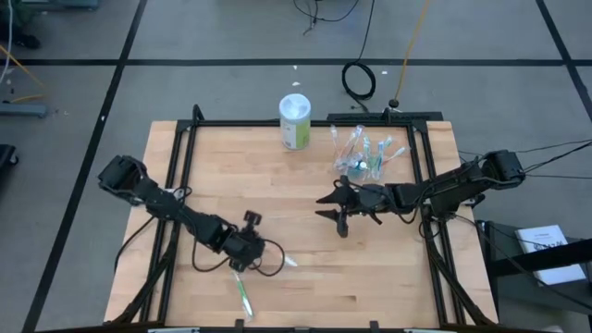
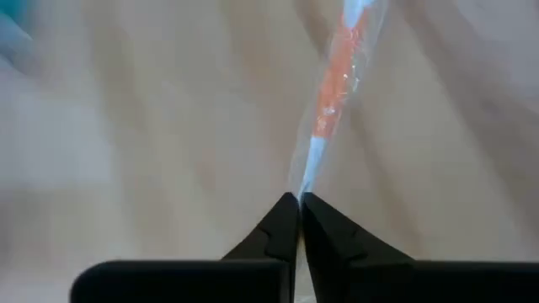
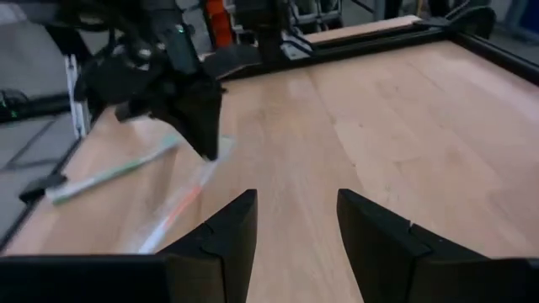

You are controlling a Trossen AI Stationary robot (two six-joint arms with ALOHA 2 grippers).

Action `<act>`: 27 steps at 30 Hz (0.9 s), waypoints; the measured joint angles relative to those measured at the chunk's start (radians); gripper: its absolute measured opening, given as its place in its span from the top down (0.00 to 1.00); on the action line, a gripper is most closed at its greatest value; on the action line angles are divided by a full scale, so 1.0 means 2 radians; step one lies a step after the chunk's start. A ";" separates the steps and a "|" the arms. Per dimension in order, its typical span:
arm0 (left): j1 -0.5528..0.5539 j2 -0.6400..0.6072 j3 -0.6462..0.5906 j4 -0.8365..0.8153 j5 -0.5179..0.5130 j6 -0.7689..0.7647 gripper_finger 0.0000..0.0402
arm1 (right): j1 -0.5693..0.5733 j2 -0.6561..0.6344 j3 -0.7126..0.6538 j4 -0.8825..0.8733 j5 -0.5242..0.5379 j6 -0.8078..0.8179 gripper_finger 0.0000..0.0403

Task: Pick & Place toothbrushing station
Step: Put the orange toothbrush into the transparent organizer

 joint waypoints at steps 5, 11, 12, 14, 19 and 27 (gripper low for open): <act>0.031 0.000 0.031 0.068 -0.078 0.195 0.96 | 0.000 0.000 0.000 -0.001 0.002 0.054 0.62; 0.066 0.000 0.041 0.194 -0.096 0.459 0.97 | -0.003 0.000 0.000 0.005 -0.036 0.110 0.62; 0.070 0.000 0.041 0.214 -0.098 0.505 0.97 | -0.004 0.000 0.000 0.011 -0.054 0.116 0.62; 0.078 0.000 0.041 0.251 -0.102 0.587 0.96 | -0.006 0.000 0.000 0.025 -0.087 0.125 0.62; 0.090 0.000 0.041 0.334 -0.105 0.732 0.99 | -0.006 0.000 0.000 0.025 -0.088 0.128 0.62; 0.104 0.001 0.041 0.347 -0.088 0.818 0.97 | -0.007 0.000 0.000 0.047 -0.089 0.122 0.62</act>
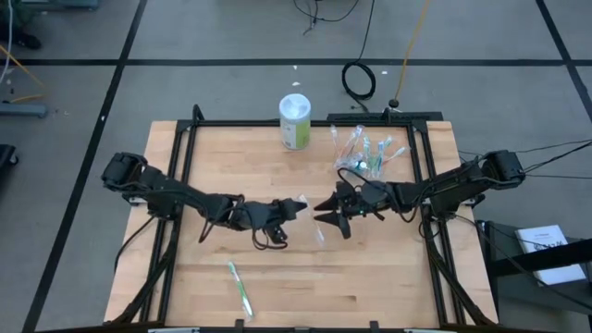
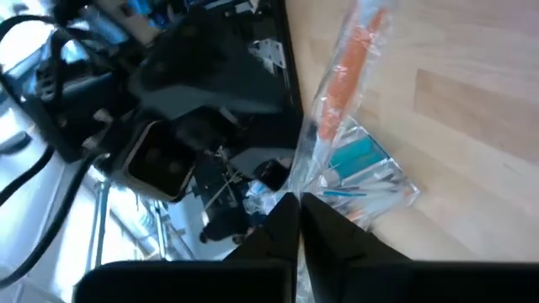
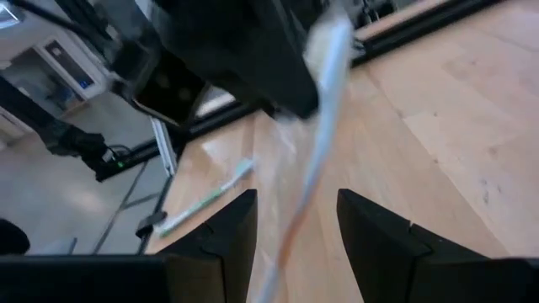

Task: Pick & Place toothbrushing station
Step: Put the orange toothbrush into the transparent organizer

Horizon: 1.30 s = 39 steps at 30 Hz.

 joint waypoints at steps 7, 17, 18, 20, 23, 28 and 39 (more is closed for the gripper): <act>0.001 0.007 0.000 0.006 0.002 0.058 0.98 | 0.000 0.000 0.000 0.027 0.000 -0.015 0.62; 0.001 0.007 0.000 0.088 0.022 0.107 0.99 | -0.009 0.000 0.000 0.025 0.000 -0.017 0.62; 0.001 0.007 0.000 0.088 0.023 0.109 0.99 | -0.009 0.000 0.000 0.026 0.000 -0.020 0.62; 0.001 0.007 0.000 0.088 0.023 0.103 0.98 | -0.009 0.000 0.000 0.030 0.000 -0.039 0.62; 0.001 0.007 0.000 0.088 0.023 0.076 0.94 | -0.009 0.000 0.000 0.037 0.000 -0.070 0.65; 0.000 0.007 0.000 0.087 0.027 0.056 0.90 | -0.009 0.000 0.000 0.035 -0.007 -0.078 0.79; 0.000 0.007 0.000 0.087 0.052 0.033 0.78 | -0.013 0.000 0.000 0.045 -0.050 -0.073 0.93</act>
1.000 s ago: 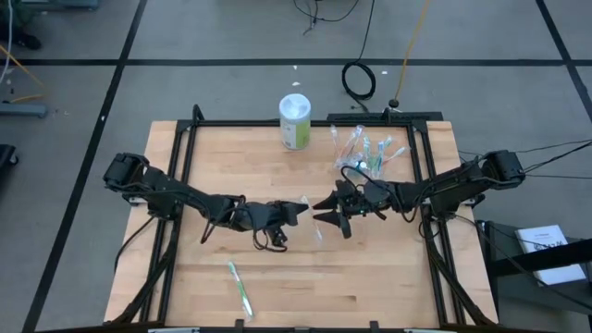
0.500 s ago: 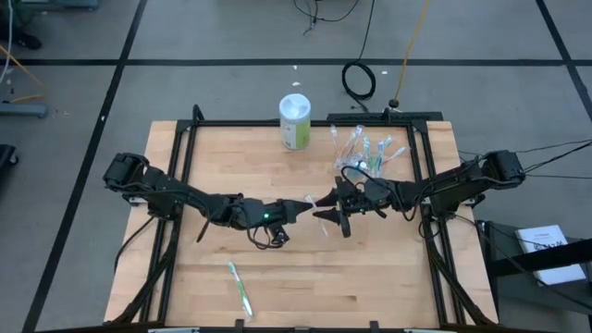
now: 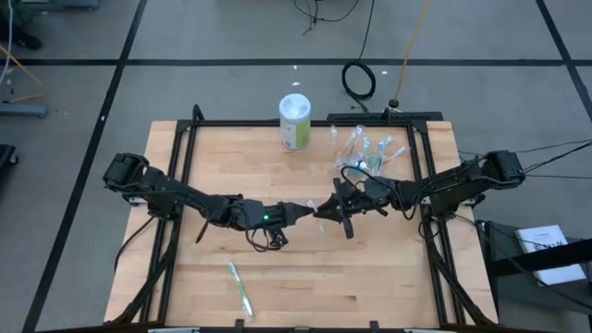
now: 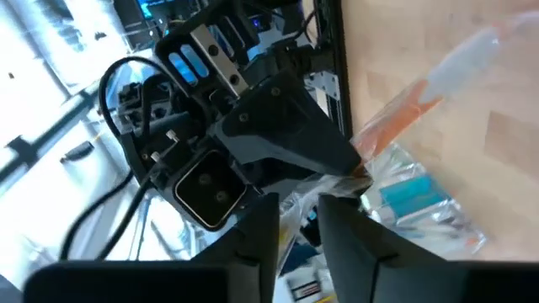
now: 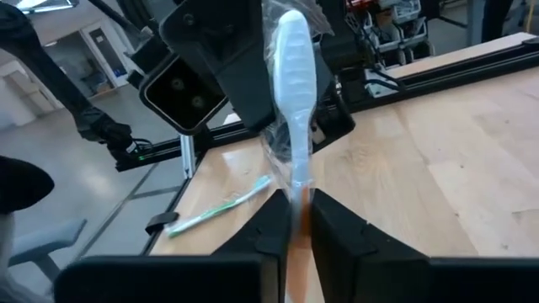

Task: Pick & Place toothbrushing station
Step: Put the orange toothbrush into the transparent organizer

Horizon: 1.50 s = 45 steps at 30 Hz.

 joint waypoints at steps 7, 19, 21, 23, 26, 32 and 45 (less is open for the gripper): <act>-0.008 0.000 0.000 0.000 0.000 -0.076 0.65 | 0.000 -0.001 0.000 -0.004 0.000 -0.025 0.96; -0.026 0.000 0.000 0.007 -0.077 -0.282 0.52 | 0.008 -0.180 0.000 -0.306 0.241 -0.077 0.96; -0.026 0.000 0.000 0.006 -0.091 -0.319 0.51 | 0.019 -0.214 0.000 -0.344 0.304 -0.076 0.96; -0.025 0.000 0.000 0.006 -0.099 -0.362 0.52 | 0.033 -0.243 -0.005 -0.359 0.372 -0.076 0.96; -0.021 0.000 0.000 0.007 -0.099 -0.423 0.53 | 0.052 -0.281 -0.034 -0.352 0.471 -0.079 0.96; -0.007 0.000 0.000 0.007 -0.099 -0.488 0.53 | 0.058 -0.327 -0.125 -0.242 0.606 -0.112 0.96; 0.030 -0.001 0.000 0.002 -0.095 -0.521 0.57 | 0.006 -0.325 -0.311 0.065 0.629 -0.206 0.95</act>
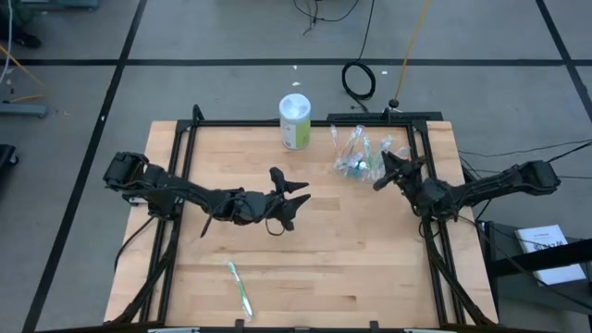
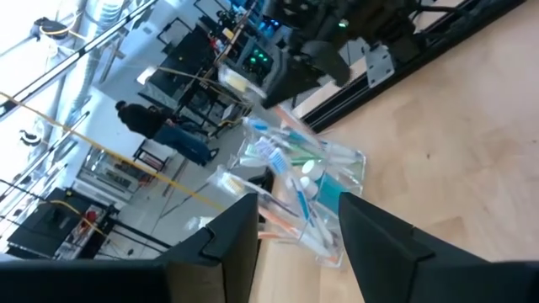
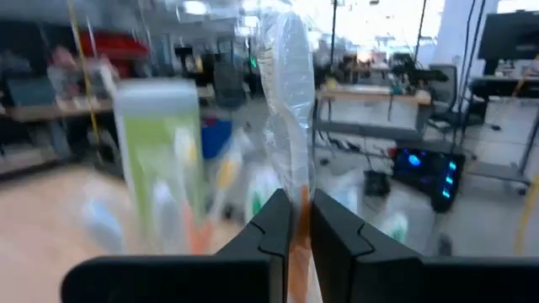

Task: Pick & Place toothbrushing station
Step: Put the orange toothbrush into the transparent organizer

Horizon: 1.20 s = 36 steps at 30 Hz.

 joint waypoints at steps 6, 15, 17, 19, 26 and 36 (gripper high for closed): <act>0.010 0.000 0.000 0.000 0.000 -0.002 0.59 | -0.002 0.006 0.004 -0.024 -0.027 0.056 0.95; 0.012 0.000 0.000 0.000 0.000 -0.013 0.60 | -0.002 0.010 0.065 -0.181 -0.029 0.084 0.96; 0.011 0.000 0.000 0.000 0.000 -0.019 0.60 | -0.007 0.009 0.086 -0.242 -0.028 0.124 0.96; 0.012 0.000 0.000 0.000 0.000 -0.021 0.60 | -0.013 0.011 0.092 -0.288 -0.028 0.161 0.96; 0.012 0.000 0.000 -0.001 0.001 -0.023 0.60 | -0.041 0.038 0.076 -0.298 -0.045 0.227 0.96; 0.010 0.000 0.000 -0.003 0.000 -0.073 0.60 | -0.077 0.064 0.075 -0.282 -0.112 0.226 0.84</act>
